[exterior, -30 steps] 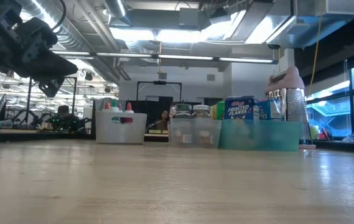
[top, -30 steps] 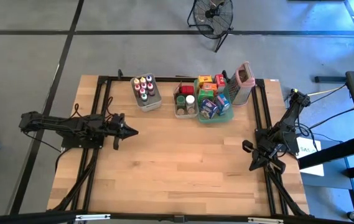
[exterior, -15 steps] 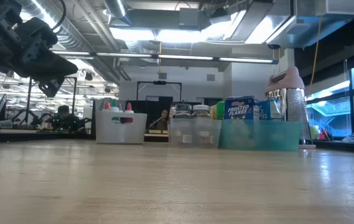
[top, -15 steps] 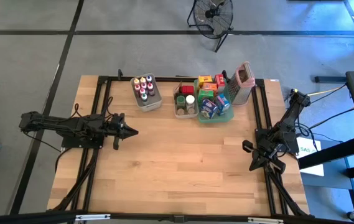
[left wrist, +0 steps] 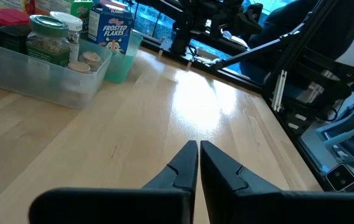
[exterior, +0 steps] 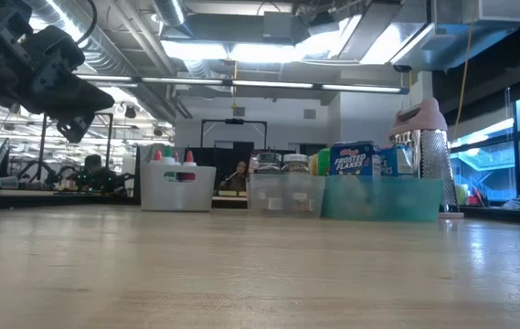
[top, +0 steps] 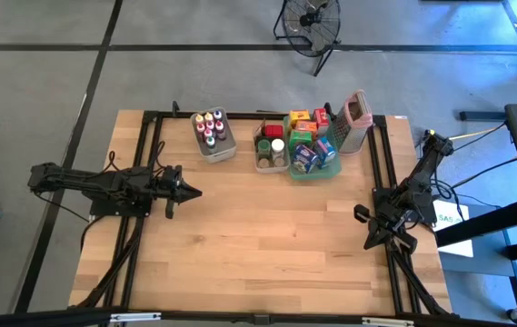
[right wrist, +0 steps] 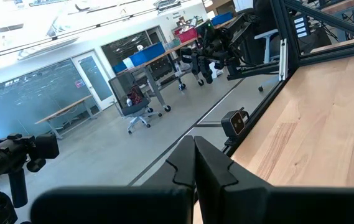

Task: Pick & Place Kitchen Items
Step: Return to Home Position

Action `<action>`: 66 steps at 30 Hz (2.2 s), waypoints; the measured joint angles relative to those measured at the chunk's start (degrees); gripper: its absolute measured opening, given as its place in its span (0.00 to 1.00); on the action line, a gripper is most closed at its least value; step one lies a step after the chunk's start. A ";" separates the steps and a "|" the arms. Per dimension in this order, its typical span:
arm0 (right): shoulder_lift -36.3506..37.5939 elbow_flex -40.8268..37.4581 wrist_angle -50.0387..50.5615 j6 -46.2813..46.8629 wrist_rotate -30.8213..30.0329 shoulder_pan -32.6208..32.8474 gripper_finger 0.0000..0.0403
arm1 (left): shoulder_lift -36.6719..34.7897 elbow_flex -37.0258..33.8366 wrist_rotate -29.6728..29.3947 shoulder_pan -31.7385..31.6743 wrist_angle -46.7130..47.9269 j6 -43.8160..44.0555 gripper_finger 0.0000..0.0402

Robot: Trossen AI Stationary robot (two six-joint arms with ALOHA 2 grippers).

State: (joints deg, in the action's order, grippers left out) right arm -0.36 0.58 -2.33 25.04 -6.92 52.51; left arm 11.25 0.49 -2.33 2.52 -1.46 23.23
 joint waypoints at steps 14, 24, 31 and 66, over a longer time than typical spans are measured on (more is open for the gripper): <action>-0.01 0.00 -0.02 0.00 0.00 0.01 0.01 | -0.01 0.00 0.00 0.00 0.00 -0.01 0.04; 0.00 0.00 -0.01 -0.01 0.00 0.01 0.01 | 0.00 0.00 0.00 0.00 -0.01 -0.01 0.03; -0.01 0.00 -0.02 0.00 0.00 0.02 0.01 | 0.00 0.00 0.00 0.00 -0.01 -0.01 0.03; 0.00 0.00 -0.02 -0.01 0.00 0.01 0.01 | -0.02 0.00 0.00 0.00 0.01 0.01 0.02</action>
State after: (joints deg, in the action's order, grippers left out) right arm -0.36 0.58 -2.35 25.02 -6.92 52.53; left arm 11.22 0.49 -2.33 2.52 -1.45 23.24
